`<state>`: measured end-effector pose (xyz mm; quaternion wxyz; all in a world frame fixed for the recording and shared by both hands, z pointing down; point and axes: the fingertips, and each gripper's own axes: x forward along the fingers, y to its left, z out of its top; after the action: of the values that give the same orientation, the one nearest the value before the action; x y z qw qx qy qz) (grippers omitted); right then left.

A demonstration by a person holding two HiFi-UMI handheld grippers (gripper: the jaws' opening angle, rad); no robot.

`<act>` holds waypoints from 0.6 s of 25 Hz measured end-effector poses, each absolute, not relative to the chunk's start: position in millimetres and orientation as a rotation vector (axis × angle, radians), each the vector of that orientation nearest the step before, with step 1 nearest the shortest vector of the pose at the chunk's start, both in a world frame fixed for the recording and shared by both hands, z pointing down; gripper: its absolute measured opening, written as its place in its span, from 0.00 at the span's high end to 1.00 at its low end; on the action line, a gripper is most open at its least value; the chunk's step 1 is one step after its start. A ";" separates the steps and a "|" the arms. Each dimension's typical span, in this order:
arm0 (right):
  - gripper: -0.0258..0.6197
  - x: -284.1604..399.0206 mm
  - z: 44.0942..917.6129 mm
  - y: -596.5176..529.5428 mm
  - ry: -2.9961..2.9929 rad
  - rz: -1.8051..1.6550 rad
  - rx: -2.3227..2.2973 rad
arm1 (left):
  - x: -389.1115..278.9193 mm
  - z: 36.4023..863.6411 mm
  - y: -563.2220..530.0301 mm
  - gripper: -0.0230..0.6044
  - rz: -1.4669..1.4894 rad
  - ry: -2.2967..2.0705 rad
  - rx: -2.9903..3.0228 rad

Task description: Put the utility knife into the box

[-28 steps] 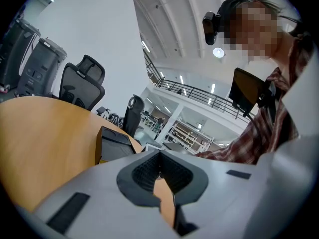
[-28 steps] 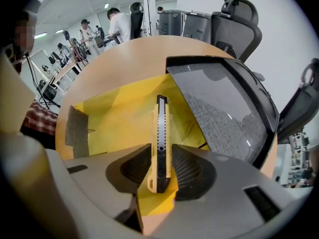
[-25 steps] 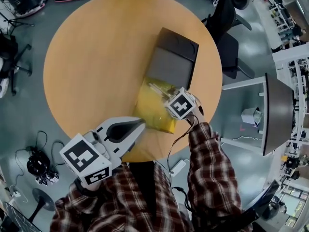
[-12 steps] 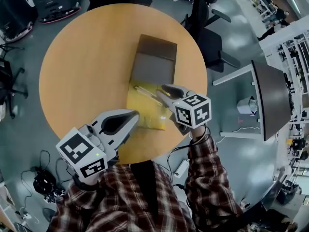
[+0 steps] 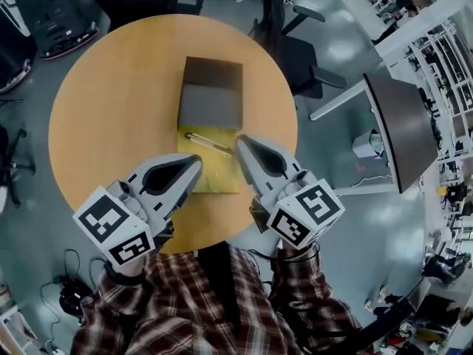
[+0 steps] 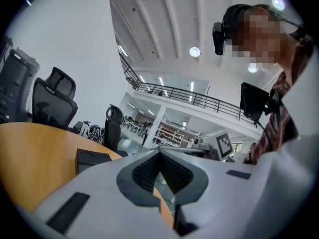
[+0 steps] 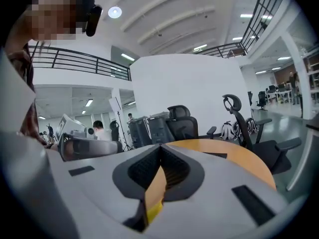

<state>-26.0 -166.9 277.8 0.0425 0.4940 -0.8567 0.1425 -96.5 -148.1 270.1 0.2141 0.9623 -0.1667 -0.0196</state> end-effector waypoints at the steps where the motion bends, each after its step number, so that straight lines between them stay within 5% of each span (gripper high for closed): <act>1: 0.94 -27.3 274.2 -162.7 -2.617 0.415 1.529 | -96.6 269.0 -147.8 0.95 -0.056 -0.461 2.672; 15: 0.94 -40.4 280.0 -145.6 -2.639 0.478 1.564 | -99.4 267.1 -144.5 0.95 -0.077 -0.486 2.671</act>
<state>-40.4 -145.6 280.0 0.0182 0.5037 -0.8499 0.1538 -99.4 -144.5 267.1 0.2111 0.9613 -0.1748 -0.0276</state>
